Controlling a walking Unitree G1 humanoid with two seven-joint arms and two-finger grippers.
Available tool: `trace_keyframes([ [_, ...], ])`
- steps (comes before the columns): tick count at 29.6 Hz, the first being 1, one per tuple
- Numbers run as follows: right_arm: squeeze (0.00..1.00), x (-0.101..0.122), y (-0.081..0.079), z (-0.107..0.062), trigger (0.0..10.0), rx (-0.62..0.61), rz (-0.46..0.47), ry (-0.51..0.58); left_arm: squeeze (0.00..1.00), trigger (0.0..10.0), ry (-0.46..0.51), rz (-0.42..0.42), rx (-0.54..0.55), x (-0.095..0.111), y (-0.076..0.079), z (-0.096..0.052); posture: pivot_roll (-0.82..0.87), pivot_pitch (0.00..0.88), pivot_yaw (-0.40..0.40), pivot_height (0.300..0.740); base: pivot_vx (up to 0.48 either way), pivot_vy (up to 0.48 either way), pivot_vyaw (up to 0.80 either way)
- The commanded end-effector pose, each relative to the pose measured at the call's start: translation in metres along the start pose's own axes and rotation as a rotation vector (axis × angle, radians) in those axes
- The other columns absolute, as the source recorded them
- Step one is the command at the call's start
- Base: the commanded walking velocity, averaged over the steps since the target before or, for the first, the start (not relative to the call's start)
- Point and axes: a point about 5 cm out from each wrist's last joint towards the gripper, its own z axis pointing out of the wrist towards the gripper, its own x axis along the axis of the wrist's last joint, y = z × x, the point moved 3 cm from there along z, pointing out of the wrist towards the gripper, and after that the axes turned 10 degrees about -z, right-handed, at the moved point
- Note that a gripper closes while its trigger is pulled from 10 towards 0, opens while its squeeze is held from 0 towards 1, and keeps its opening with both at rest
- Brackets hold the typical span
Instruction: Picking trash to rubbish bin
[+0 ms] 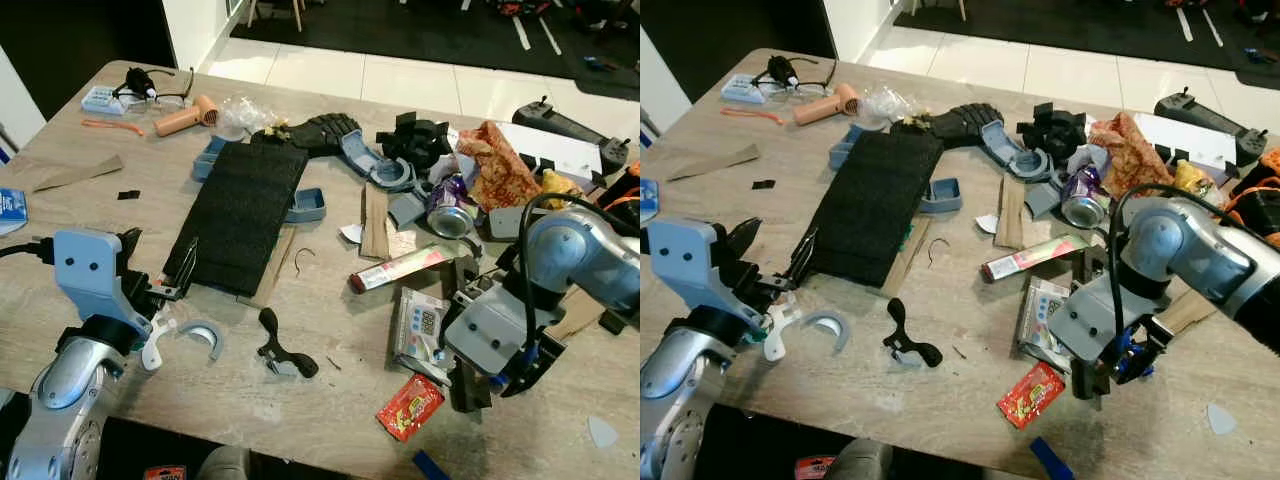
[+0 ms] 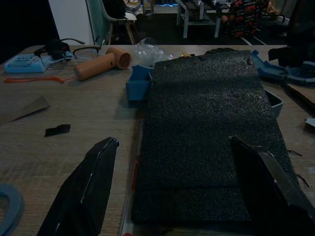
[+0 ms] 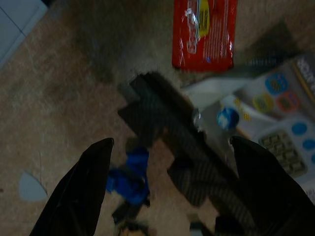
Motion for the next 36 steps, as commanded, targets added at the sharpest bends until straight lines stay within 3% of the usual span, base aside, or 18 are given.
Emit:
trace_keyframes([
  [1,0.00,-0.002,0.000,0.001,10.0,-0.004,-0.009,-0.014,0.00,10.0,-0.003,-0.005,-0.003,-0.003,0.001,0.000,-0.11,0.055,-0.013,0.740,0.000,0.000,0.00],
  [8,0.00,-0.008,0.005,0.010,10.0,-0.036,-0.055,-0.106,0.00,10.0,0.000,-0.006,-0.007,-0.004,0.002,0.002,-0.11,0.048,-0.013,0.740,0.000,0.000,0.00],
  [13,0.00,-0.001,-0.006,0.019,10.0,0.013,-0.071,-0.083,0.00,10.0,0.002,-0.007,-0.008,-0.005,0.002,0.002,-0.11,0.048,-0.015,0.740,0.000,0.000,0.00],
  [21,0.00,0.007,-0.009,0.028,10.0,0.035,-0.094,-0.047,0.00,10.0,0.005,-0.009,-0.008,-0.005,0.003,0.003,-0.11,0.047,-0.018,0.740,0.000,0.000,0.00],
  [22,0.00,0.009,-0.010,0.031,6.4,0.039,-0.098,-0.040,0.00,10.0,0.005,-0.010,-0.008,-0.005,0.003,0.004,-0.11,0.047,-0.018,0.740,0.000,0.000,0.00],
  [23,0.00,0.009,-0.010,0.031,6.4,0.039,-0.098,-0.040,0.00,10.0,0.005,-0.010,-0.008,-0.005,0.003,0.004,-0.11,0.047,-0.018,0.740,0.000,0.000,0.00],
  [24,0.00,0.010,-0.010,0.032,4.2,0.041,-0.100,-0.037,0.00,10.0,0.006,-0.010,-0.008,-0.005,0.002,0.004,-0.11,0.047,-0.018,0.740,0.000,0.000,0.00],
  [25,0.00,0.010,-0.010,0.032,4.2,0.041,-0.100,-0.037,0.00,10.0,0.006,-0.010,-0.008,-0.005,0.002,0.004,-0.11,0.047,-0.018,0.740,0.000,0.000,0.00],
  [27,0.00,0.011,-0.014,0.036,0.0,0.055,-0.109,-0.041,0.00,10.0,0.007,-0.010,-0.007,-0.005,0.002,0.004,-0.11,0.046,-0.018,0.740,0.000,0.000,0.00],
  [36,0.00,0.010,-0.023,0.043,0.0,0.080,-0.124,-0.071,0.00,10.0,0.008,-0.010,-0.008,-0.005,0.002,0.004,-0.12,0.049,-0.016,0.740,0.000,0.000,0.00],
])
